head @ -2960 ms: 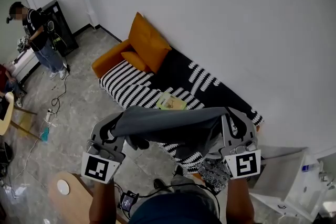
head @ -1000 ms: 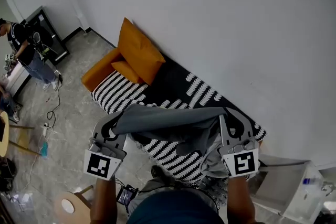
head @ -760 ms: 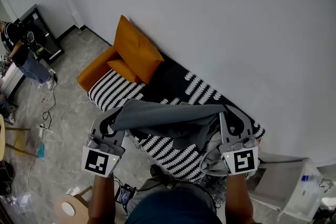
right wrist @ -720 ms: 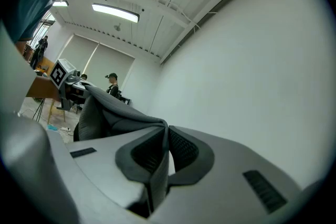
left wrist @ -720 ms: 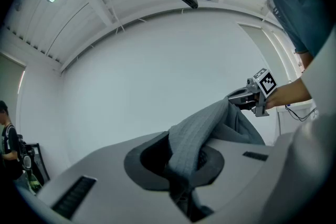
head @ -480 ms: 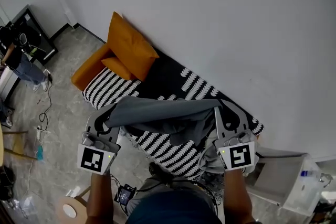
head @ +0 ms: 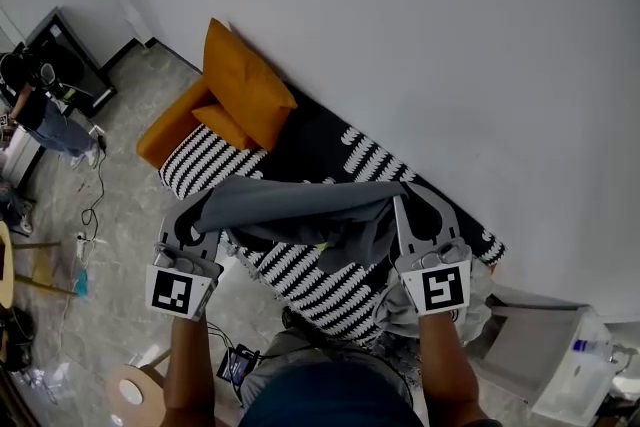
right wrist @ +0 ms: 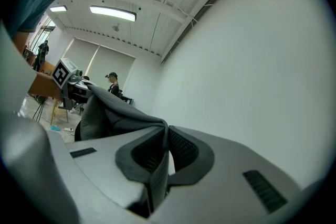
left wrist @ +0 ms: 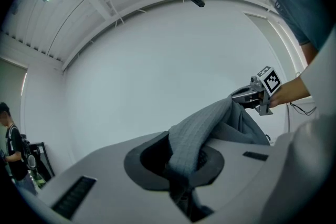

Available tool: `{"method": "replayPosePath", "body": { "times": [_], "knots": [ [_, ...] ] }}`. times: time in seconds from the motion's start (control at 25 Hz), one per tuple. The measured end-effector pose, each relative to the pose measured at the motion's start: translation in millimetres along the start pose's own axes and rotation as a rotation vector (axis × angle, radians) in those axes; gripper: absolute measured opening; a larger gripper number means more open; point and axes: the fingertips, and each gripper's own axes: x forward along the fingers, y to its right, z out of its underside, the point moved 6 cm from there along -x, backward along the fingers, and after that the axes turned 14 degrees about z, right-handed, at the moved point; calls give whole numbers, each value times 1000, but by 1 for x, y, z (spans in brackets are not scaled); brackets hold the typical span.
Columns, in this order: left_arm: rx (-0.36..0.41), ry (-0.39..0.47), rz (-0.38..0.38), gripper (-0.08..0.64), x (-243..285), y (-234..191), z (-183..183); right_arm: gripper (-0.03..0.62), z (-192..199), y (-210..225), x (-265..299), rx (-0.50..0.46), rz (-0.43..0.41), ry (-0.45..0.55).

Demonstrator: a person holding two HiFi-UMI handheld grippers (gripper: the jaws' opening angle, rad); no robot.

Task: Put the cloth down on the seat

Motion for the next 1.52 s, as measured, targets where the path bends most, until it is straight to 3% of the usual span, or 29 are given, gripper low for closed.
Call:
{"method": "replayPosePath", "body": {
  "times": [0.28,0.52,0.64,1.04,1.52],
  "knots": [
    [11,-33,-34,25,31,7,20,26,28,20,13,22,-3,8],
    [-12,-40,6,25,59,4,54,26,57,23,30,-36,33,-12],
    [-10,-45,30,25,75,-6,78,26,75,20,44,-71,53,-40],
    [-32,-84,78,25,143,-36,141,27,158,16,90,-62,97,-161],
    [-61,-179,99,25,187,-67,220,28,241,-4,146,-127,57,-252]
  ]
}}
